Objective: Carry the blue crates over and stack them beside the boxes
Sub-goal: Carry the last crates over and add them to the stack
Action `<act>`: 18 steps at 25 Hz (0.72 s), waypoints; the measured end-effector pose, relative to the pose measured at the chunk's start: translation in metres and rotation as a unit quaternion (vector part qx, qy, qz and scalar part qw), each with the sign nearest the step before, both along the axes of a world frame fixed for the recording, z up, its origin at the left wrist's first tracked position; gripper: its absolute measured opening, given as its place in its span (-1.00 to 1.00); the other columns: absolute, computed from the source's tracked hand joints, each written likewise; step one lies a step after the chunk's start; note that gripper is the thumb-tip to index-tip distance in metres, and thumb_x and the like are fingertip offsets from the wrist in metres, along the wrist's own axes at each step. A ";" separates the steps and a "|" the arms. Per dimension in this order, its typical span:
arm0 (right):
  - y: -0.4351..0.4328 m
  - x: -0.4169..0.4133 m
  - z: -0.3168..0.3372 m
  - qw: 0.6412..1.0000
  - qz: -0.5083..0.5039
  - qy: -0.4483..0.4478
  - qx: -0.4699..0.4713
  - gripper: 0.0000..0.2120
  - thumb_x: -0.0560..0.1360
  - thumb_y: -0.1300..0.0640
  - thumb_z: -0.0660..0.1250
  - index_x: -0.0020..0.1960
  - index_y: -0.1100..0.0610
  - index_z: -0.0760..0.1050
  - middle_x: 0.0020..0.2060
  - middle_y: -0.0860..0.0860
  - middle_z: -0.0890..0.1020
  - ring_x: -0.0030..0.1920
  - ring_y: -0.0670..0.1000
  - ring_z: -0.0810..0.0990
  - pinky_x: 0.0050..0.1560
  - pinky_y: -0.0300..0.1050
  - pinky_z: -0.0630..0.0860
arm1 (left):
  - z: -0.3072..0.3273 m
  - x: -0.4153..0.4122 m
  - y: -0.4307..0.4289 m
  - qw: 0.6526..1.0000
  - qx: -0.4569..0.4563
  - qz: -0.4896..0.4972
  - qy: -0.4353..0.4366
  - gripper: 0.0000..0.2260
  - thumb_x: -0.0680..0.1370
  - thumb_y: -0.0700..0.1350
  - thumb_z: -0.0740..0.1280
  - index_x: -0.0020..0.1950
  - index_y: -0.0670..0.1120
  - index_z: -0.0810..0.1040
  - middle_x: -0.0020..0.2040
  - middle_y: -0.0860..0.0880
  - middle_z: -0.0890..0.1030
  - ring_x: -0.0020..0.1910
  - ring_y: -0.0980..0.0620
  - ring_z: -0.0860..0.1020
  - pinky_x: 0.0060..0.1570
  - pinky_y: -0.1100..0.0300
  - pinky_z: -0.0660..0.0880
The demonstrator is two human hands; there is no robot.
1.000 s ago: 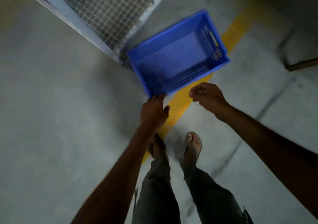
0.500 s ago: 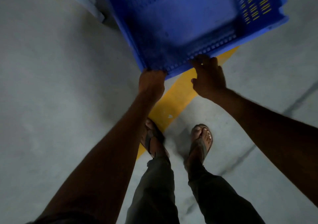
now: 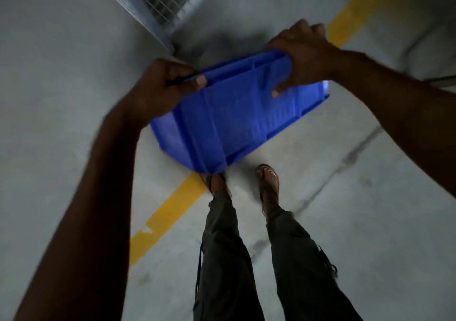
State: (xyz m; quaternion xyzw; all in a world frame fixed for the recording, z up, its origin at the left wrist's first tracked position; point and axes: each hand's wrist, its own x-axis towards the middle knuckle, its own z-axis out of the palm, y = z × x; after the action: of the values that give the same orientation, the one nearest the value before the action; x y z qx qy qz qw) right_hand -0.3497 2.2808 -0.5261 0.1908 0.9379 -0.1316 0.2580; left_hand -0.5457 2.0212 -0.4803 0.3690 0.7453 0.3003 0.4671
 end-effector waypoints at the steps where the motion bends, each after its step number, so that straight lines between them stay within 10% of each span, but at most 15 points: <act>1: -0.006 -0.006 0.023 0.998 0.002 -0.053 -0.044 -0.14 0.13 -0.48 0.50 0.29 -0.09 0.40 0.17 0.01 0.58 0.23 0.16 0.45 0.23 0.12 0.31 | 0.036 0.002 -0.021 1.000 -0.009 0.001 -0.009 -0.66 0.58 0.03 0.39 0.01 -0.27 0.68 -0.28 -0.12 0.60 -0.29 0.09 0.44 -0.33 0.23 0.40; 7: -0.143 0.035 0.126 0.964 -0.004 0.000 -0.267 -0.50 0.40 -0.22 0.49 0.27 -0.07 0.53 0.16 -0.04 0.64 0.17 0.02 0.59 0.11 -0.13 0.46 | 0.227 0.035 -0.206 0.994 -0.097 0.045 0.017 -0.85 0.39 0.24 0.51 -0.05 0.36 0.68 -0.04 0.24 0.72 -0.05 0.22 0.67 -0.02 0.29 0.60; 11: -0.267 0.069 0.211 0.972 0.091 0.126 -0.177 -0.71 0.44 -0.19 0.44 0.04 -0.05 0.60 -0.08 -0.05 0.70 -0.03 0.04 0.66 -0.11 -0.11 0.48 | 0.278 0.110 -0.311 0.945 -0.286 0.060 0.149 -0.58 0.32 0.39 0.46 0.09 0.22 0.66 0.05 0.22 0.69 0.07 0.11 0.66 0.06 0.19 0.51; 18: -0.370 0.090 0.317 0.933 0.214 0.185 -0.222 -0.83 0.43 -0.12 0.48 -0.10 -0.05 0.58 -0.25 -0.13 0.64 -0.21 -0.11 0.61 -0.19 -0.09 0.54 | 0.325 0.269 -0.426 0.903 -0.141 0.253 0.317 -0.43 0.41 0.46 0.24 0.17 0.09 0.65 0.00 0.08 0.70 -0.01 0.02 0.62 0.16 0.04 0.44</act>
State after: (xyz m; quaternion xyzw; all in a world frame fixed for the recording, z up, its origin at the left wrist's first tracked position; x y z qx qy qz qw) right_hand -0.2601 1.9103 -0.2091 -0.1043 0.9346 -0.3111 0.1376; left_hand -0.2763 1.5957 -0.1551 0.1740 0.9569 0.1675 0.1610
